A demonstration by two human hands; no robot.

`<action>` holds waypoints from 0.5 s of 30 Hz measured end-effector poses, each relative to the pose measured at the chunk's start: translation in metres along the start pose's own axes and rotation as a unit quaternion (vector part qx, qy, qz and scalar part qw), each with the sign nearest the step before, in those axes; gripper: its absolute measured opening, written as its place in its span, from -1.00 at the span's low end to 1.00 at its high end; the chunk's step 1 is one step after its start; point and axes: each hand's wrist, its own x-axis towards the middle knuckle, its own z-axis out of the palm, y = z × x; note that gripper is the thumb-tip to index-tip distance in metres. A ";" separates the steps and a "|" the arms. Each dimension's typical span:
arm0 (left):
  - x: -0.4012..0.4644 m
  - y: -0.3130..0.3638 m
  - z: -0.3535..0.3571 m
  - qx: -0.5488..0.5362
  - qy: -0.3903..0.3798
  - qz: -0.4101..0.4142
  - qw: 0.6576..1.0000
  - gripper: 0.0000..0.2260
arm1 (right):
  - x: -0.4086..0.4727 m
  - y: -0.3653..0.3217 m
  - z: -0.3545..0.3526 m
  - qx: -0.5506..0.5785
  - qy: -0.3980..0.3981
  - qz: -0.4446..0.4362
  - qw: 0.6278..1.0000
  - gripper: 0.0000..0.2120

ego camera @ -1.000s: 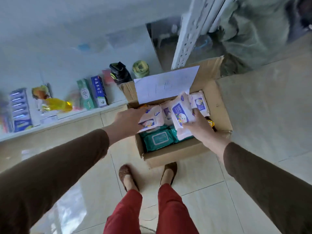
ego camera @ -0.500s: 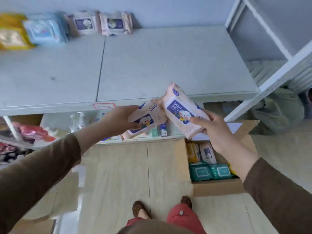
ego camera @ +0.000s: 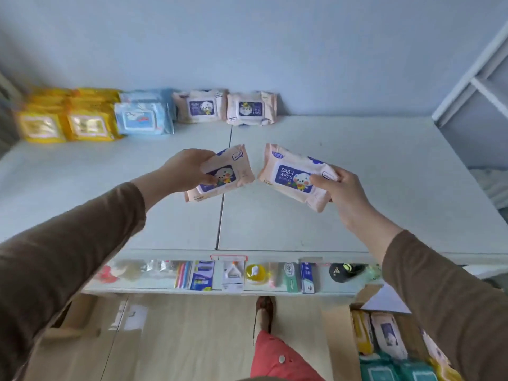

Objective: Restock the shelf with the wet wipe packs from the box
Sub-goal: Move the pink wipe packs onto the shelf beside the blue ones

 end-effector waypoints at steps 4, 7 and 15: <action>0.082 -0.031 -0.021 0.016 0.001 -0.019 1.000 -0.75 | 0.092 -0.007 0.019 -0.025 -0.012 0.014 1.000 -0.78; 0.136 -0.052 -0.035 0.034 0.000 -0.023 0.999 -0.71 | 0.155 -0.020 0.042 -0.044 -0.026 0.023 0.998 -0.73; 0.247 -0.100 -0.068 0.084 -0.029 -0.034 0.995 -0.35 | 0.285 -0.036 0.103 -0.074 -0.082 0.047 0.993 -0.65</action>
